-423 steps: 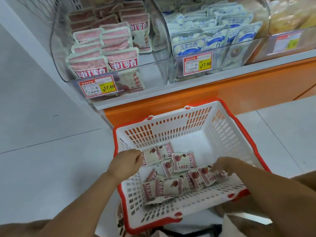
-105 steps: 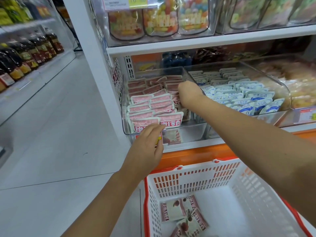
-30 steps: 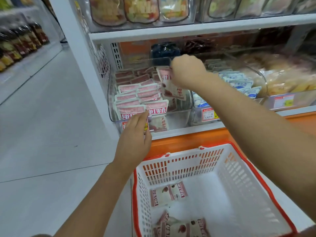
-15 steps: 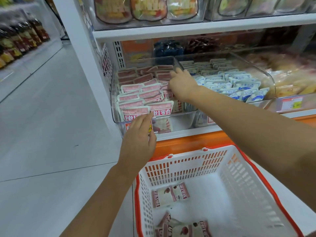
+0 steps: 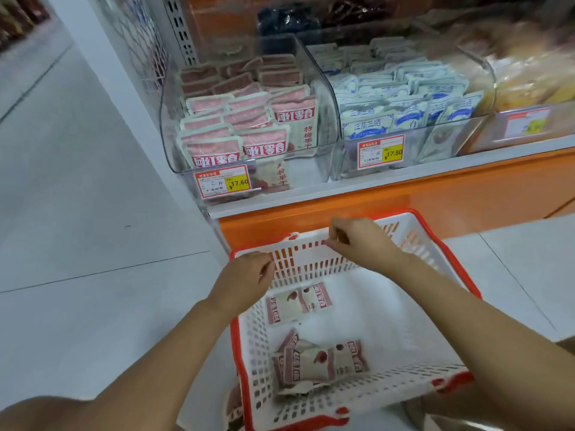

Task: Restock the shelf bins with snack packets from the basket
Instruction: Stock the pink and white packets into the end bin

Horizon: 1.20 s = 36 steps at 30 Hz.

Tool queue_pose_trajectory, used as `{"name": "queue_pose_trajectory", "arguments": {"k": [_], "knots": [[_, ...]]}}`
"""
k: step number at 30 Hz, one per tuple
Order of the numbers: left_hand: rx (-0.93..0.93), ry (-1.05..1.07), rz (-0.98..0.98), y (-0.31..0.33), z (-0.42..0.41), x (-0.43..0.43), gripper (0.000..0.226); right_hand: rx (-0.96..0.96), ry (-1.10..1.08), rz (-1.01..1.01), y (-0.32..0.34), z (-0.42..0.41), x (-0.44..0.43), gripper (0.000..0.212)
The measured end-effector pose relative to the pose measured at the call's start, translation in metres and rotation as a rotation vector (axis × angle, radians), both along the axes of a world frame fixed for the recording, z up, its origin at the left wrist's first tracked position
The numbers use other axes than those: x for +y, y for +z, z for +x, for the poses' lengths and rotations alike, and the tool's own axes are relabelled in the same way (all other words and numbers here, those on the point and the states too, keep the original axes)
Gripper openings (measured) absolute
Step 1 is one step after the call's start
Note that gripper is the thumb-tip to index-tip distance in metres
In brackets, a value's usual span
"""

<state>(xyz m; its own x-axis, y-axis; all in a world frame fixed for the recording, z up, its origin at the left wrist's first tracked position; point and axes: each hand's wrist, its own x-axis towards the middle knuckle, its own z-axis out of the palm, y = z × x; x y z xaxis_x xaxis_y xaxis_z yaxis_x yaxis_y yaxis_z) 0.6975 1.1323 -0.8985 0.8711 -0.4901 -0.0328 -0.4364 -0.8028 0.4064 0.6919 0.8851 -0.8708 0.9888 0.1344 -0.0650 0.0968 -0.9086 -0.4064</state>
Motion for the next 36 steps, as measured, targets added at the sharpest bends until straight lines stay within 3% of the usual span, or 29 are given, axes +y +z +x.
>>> {"name": "queue_pose_trajectory", "arguments": {"k": [3,5,7,10,13,18,21,26,30,32,36], "knots": [[0.087,-0.007,0.153,-0.033,-0.002,0.017,0.028,0.422,-0.164,0.036,-0.079,-0.022,-0.013,0.012],[0.082,-0.050,0.229,-0.050,-0.004,0.019,0.028,0.706,-0.235,0.032,-0.131,-0.038,-0.021,0.025],[0.054,-0.072,0.210,-0.062,-0.005,0.017,0.028,0.915,-0.334,0.107,-0.165,-0.059,-0.024,0.017],[-0.025,-0.100,0.203,-0.074,-0.005,0.013,0.028,1.096,-0.478,0.165,-0.193,-0.083,-0.022,0.015],[-0.063,-0.067,0.198,-0.076,-0.002,0.010,0.026,1.162,-0.510,0.191,-0.203,-0.086,-0.021,0.026],[-0.081,-0.058,0.188,-0.078,0.000,0.009,0.024,1.135,-0.517,0.289,-0.214,-0.082,-0.008,0.034],[-0.103,-0.059,0.157,-0.079,0.001,0.009,0.026,1.078,-0.456,0.284,-0.215,-0.083,0.002,0.018],[-0.081,-0.062,0.196,-0.075,0.000,0.008,0.029,0.903,-0.493,0.336,-0.187,-0.064,-0.008,0.023],[0.057,0.043,0.136,-0.061,0.002,-0.004,0.027,0.700,-0.540,0.579,-0.127,-0.035,-0.026,0.009],[0.117,0.113,0.005,-0.042,0.008,-0.017,0.026,0.605,-0.447,0.691,-0.082,-0.020,-0.028,0.024],[-0.054,0.082,-0.226,0.024,0.020,-0.043,0.023,0.389,-0.269,0.572,0.017,-0.005,-0.024,0.009]]}}
